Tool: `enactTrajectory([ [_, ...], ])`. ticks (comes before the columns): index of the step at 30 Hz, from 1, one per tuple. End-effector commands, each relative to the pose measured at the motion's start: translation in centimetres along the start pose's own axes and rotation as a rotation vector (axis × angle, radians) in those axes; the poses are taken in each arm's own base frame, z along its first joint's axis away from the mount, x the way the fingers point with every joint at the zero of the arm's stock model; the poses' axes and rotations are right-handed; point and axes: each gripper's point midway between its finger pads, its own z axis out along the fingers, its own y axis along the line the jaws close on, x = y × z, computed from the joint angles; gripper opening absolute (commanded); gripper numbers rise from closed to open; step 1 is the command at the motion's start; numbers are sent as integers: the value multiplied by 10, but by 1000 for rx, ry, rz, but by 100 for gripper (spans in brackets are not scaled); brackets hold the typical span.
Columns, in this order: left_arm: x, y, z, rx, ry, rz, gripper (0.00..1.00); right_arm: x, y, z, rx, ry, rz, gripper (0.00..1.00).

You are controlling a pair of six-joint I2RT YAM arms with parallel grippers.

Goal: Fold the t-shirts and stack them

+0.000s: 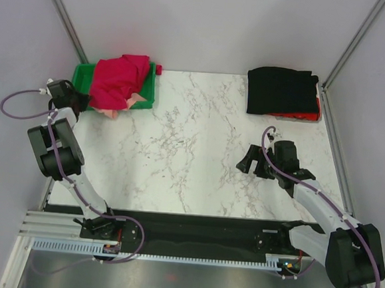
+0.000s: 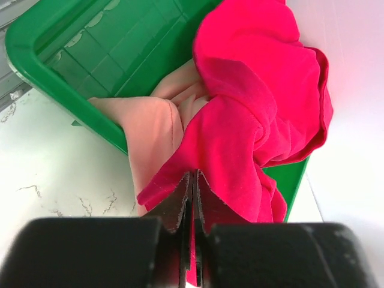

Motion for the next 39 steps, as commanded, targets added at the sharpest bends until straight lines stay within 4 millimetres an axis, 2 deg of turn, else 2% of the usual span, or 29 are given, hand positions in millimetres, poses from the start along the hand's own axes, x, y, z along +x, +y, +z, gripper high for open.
enactTrajectory([
  [1, -15, -17, 3, 65, -14, 10, 2, -5, 3, 2, -16, -23, -30, 98],
  [5, -13, -26, 1, 99, 5, 27, 2, -4, 2, 2, -14, -21, -27, 98],
  [8, -22, -40, -10, 133, -17, 28, 2, -5, 3, 2, -18, -23, -30, 98],
  [12, -27, -82, -32, 235, -20, 29, 2, -6, 3, 1, -18, -27, -30, 98],
  [13, -31, -96, -43, 263, -31, 24, 2, -6, 4, 1, -23, -27, -32, 98],
  [15, -21, -119, -55, 309, -10, 28, 2, -9, 6, 0, -28, -32, -30, 98],
  [16, -21, -134, -66, 342, -17, 33, 2, -8, 8, 0, -34, -27, -26, 98],
  [17, -12, -151, -74, 373, -4, 52, 2, -10, 10, -1, -41, -28, -29, 98],
  [19, -10, -170, -89, 379, -25, 88, 2, -9, 13, -4, -50, -16, -27, 98],
  [20, -6, -193, -107, 418, -33, 115, 2, -14, 17, -6, -59, -23, -31, 98],
  [21, -20, -218, -122, 448, -84, 133, 2, -16, 20, -9, -65, -28, -35, 98],
  [22, -22, -233, -134, 460, -89, 145, 2, -16, 20, -13, -59, -20, -31, 98],
  [23, -16, -254, -146, 487, -75, 159, 2, -25, 27, -18, -69, -37, -38, 98],
  [24, -41, -302, -179, 581, -139, 181, 2, -31, 30, -24, -75, -59, -44, 98],
  [25, -39, -318, -192, 580, -123, 198, 2, -33, 34, -29, -78, -64, -38, 98],
  [26, -32, -351, -216, 645, -121, 224, 2, -43, 40, -36, -90, -89, -41, 98],
  [27, -56, -401, -259, 753, -200, 242, 2, -49, 47, -44, -105, -116, -47, 98],
  [28, -59, -425, -286, 816, -222, 254, 2, -51, 49, -50, -105, -119, -42, 98],
  [29, -52, -446, -305, 869, -206, 250, 2, -58, 56, -57, -117, -141, -42, 98],
  [30, -73, -470, -357, 999, -286, 229, 2, -63, 61, -66, -128, -166, -46, 98],
  [31, -77, -475, -377, 1037, -262, 144, 2, -63, 62, -71, -129, -165, -42, 98],
  [32, -84, -471, -386, 1039, -259, 108, 2, -67, 66, -77, -135, -180, -39, 98],
  [33, -72, -461, -352, 976, -200, 89, 2, -68, 69, -83, -143, -192, -42, 98],
  [34, -75, -454, -378, 987, -229, 105, 10, -65, 68, -86, -138, -181, -36, 98],
  [35, -55, -433, -332, 882, -166, 116, 19, -65, 69, -91, -141, -193, -39, 98],
  [36, -49, -421, -322, 840, -158, 128, 28, -63, 69, -94, -142, -193, -39, 98],
  [37, -43, -410, -317, 817, -150, 166, 45, -60, 67, -95, -133, -185, -36, 98],
  [38, -32, -398, -299, 778, -121, 191, 53, -57, 64, -96, -125, -184, -35, 98],
  [39, -10, -376, -267, 708, -53, 219, 62, -56, 63, -99, -121, -194, -45, 98],
])
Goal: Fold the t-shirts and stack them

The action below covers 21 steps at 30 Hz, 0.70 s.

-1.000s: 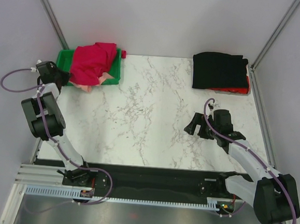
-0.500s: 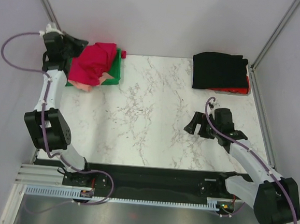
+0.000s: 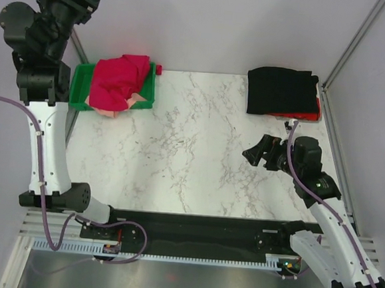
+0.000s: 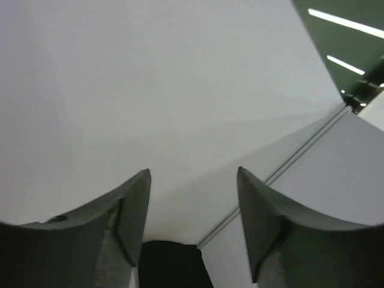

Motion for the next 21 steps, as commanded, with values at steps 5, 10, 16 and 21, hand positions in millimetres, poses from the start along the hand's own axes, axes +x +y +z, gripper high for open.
enactTrajectory([
  [5, 169, 221, -24, -490, 412, 75, 80, 15, -13, -10, 63, 46, -22, 98],
  [10, 159, 309, -55, -700, 388, 174, 91, 27, -25, -4, 96, 88, -36, 98],
  [16, 162, 395, -79, -847, 434, 196, 92, 31, -24, 6, 76, 117, -31, 98],
  [21, 161, 453, -93, -957, 444, 230, 90, 33, -26, 15, 75, 135, -23, 98],
])
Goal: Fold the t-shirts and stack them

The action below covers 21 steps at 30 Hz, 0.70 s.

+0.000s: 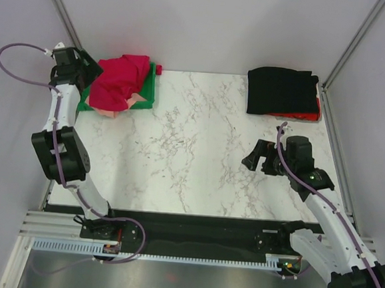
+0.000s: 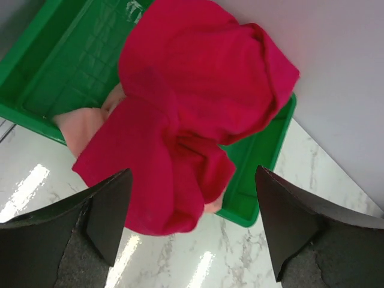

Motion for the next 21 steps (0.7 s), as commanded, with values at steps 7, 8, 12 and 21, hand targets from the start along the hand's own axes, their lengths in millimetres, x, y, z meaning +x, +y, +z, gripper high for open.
enactTrajectory([
  [7, 2, 29, 71, -55, 10, 89, 83, 7, -6, 21, -14, 18, -16, 98],
  [8, 3, 32, 77, -66, 8, 87, 83, 8, -7, 23, -12, 28, -16, 98],
  [12, -4, 36, 85, -96, -18, 101, 72, 9, -9, 28, -6, 36, -14, 98],
  [21, -27, 14, 71, -60, -69, 89, 4, 13, -12, 32, -1, 42, -7, 98],
])
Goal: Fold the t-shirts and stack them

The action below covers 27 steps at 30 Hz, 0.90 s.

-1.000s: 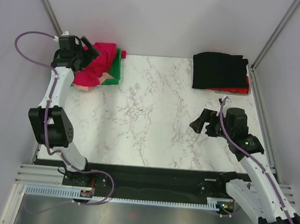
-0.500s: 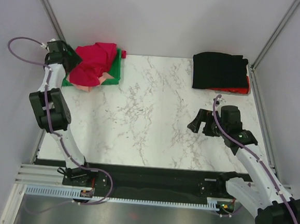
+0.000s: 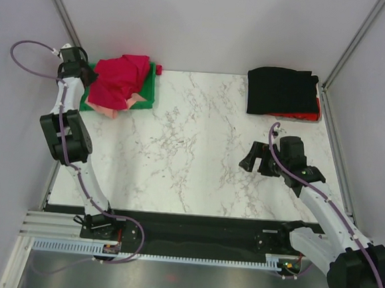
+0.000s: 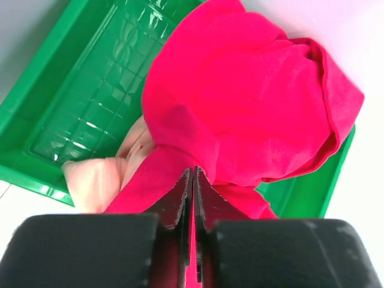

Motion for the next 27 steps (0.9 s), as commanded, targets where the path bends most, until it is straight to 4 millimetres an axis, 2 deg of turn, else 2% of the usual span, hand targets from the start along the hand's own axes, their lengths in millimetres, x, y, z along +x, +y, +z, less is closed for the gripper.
enactTrajectory([
  [1, -40, -25, -23, 45, -111, 23, 2, -6, 5, 2, -26, -29, -23, 98],
  [7, -41, -48, -33, 91, -118, 67, 2, -8, 6, 0, -29, -37, -26, 98],
  [8, -43, -44, -35, 65, -131, 69, 2, -7, 6, 0, -29, -36, -24, 98],
  [10, -42, -37, -36, 20, -128, 72, 17, -7, 7, 0, -38, -35, -28, 98],
  [11, -43, -30, -36, -17, -136, 75, 28, -7, 7, 0, -40, -34, -28, 98],
  [12, -43, -26, -35, -32, -136, 88, 48, -7, 8, 0, -41, -35, -27, 98],
  [15, -38, -15, -30, -80, -132, 104, 59, -7, 9, -1, -47, -35, -29, 98],
  [19, -32, -10, -21, -100, -115, 114, 59, -7, 9, 0, -50, -35, -31, 98],
  [27, -17, 1, -1, -137, -75, 121, 46, -6, 7, 1, -45, -33, -29, 98],
])
